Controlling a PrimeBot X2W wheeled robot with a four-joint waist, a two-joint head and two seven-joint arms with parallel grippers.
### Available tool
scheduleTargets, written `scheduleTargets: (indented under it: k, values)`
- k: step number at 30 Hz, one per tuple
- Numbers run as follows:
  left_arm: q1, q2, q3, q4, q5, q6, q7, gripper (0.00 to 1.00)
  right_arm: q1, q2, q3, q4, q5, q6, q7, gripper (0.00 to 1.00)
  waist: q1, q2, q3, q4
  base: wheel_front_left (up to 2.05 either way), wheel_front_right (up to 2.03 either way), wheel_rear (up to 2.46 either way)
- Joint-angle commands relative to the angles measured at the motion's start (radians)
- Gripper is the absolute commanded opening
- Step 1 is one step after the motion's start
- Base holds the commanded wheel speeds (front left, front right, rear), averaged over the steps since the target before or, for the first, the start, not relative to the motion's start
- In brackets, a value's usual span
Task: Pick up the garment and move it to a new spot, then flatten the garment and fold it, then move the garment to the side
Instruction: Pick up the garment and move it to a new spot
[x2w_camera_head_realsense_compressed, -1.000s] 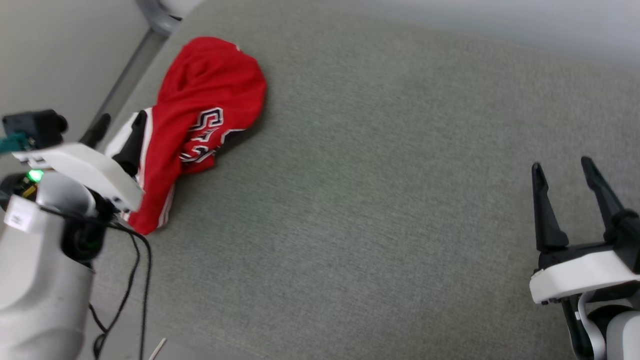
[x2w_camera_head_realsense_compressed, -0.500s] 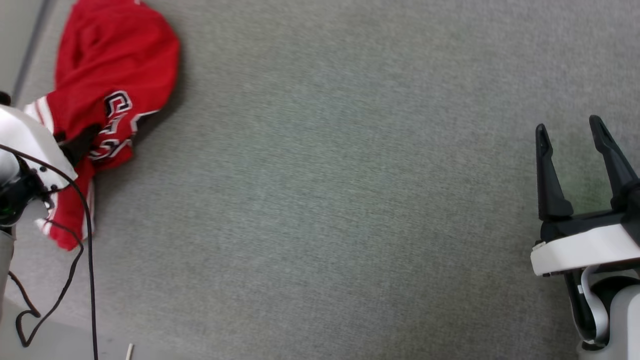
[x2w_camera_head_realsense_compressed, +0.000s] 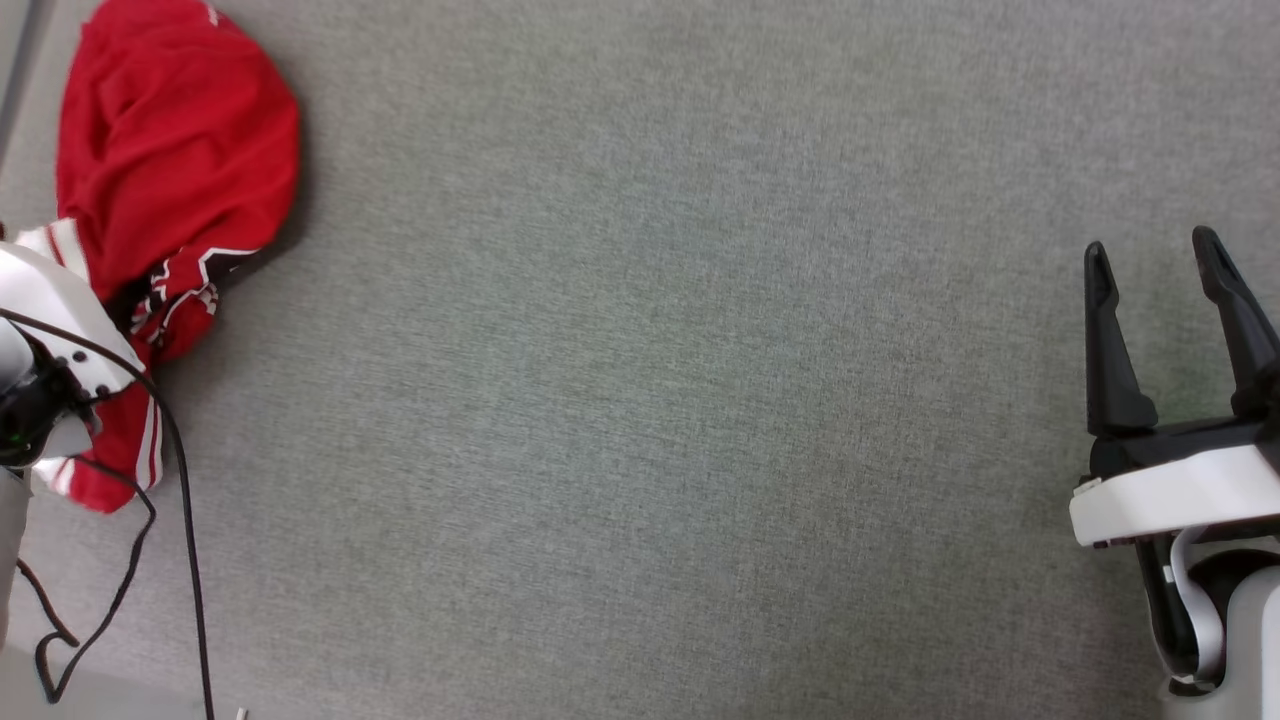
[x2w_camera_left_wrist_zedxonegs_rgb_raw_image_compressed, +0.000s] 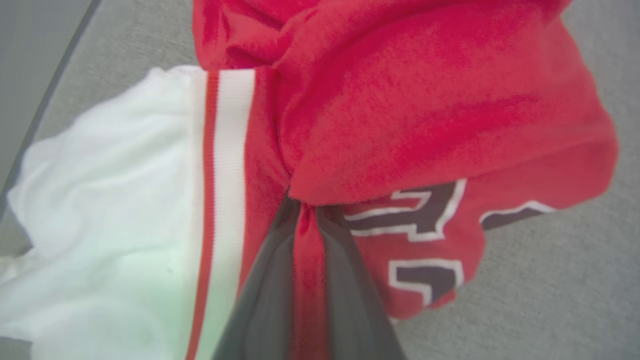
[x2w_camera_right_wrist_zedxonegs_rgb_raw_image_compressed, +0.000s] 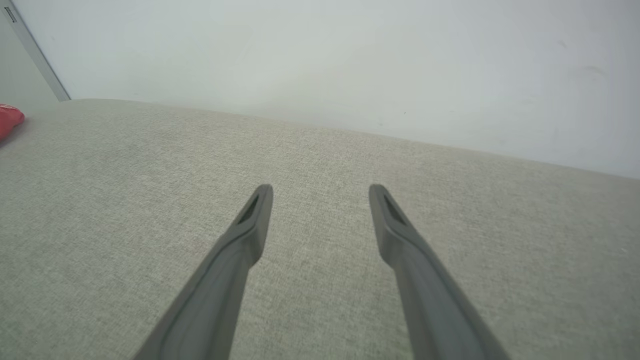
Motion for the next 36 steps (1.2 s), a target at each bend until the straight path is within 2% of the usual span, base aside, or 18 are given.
scheduleTargets:
  k: [1, 3, 8, 11, 13, 16, 19, 23, 27, 31, 36]
  values:
    - [-0.014, -0.001, -0.001, 0.012, 0.008, 0.002, -0.024, 0.0, 0.006, -0.002, 0.0, 0.003, 0.011, -0.001, -0.004, 1.0, -0.0001, 0.0, -0.025, 0.005, 0.0, 0.0, 0.0]
    - [-0.043, 0.005, 0.012, 0.027, 0.04, 0.013, -0.159, 0.0, 0.016, -0.002, -0.002, 0.009, 0.016, -0.001, -0.01, 1.0, -0.0001, 0.0, -0.054, 0.012, 0.0, 0.0, 0.0]
    - [-0.071, -0.033, 0.029, 0.071, 0.088, 0.019, -0.422, 0.0, 0.041, -0.002, -0.009, 0.033, 0.036, -0.001, -0.021, 1.0, -0.0001, 0.0, -0.138, 0.025, 0.0, 0.0, 0.0]
    - [-0.084, -0.052, 0.026, 0.079, 0.122, 0.028, -0.551, 0.0, 0.056, -0.002, -0.018, 0.049, 0.053, -0.001, -0.031, 1.0, -0.0001, 0.0, -0.193, 0.029, 0.0, 0.0, 0.0]
    - [-0.089, -0.061, 0.022, 0.067, 0.15, 0.04, -0.599, 0.0, 0.068, -0.002, -0.023, 0.058, 0.064, -0.001, -0.036, 1.0, -0.0001, 0.0, -0.223, 0.029, 0.0, 0.0, 0.0]
    - [-0.079, -0.077, 0.038, 0.024, 0.189, 0.06, -0.623, 0.0, 0.088, -0.002, -0.03, 0.068, 0.078, -0.001, -0.045, 1.0, -0.0001, 0.0, -0.271, 0.025, 0.0, 0.0, 0.0]
    - [-0.035, -0.092, 0.105, -0.1, 0.246, 0.09, -0.626, 0.0, 0.108, -0.002, -0.035, 0.074, 0.091, -0.001, -0.051, 1.0, -0.0001, 0.0, -0.31, 0.013, 0.0, 0.0, 0.0]
    - [0.065, -0.142, 0.191, -0.281, 0.323, 0.117, -0.625, 0.0, 0.134, -0.002, -0.043, 0.08, 0.112, -0.001, -0.057, 1.0, -0.0001, 0.0, -0.355, -0.015, 0.0, 0.0, 0.0]
    - [0.181, -0.2, 0.231, -0.429, 0.378, 0.13, -0.625, 0.0, 0.157, -0.002, -0.047, 0.085, 0.13, -0.001, -0.058, 1.0, -0.0001, 0.0, -0.391, -0.061, 0.0, 0.0, 0.0]
    - [0.271, -0.252, 0.223, -0.54, 0.409, 0.13, -0.625, 0.0, 0.182, -0.002, -0.054, 0.08, 0.136, -0.001, -0.055, 1.0, -0.0001, 0.0, -0.415, -0.111, 0.0, 0.0, 0.0]
    - [0.355, -0.317, 0.162, -0.643, 0.424, 0.118, -0.623, 0.0, 0.203, -0.002, -0.059, 0.074, 0.148, -0.001, -0.051, 1.0, -0.0001, 0.0, -0.424, -0.184, 0.0, 0.0, 0.0]
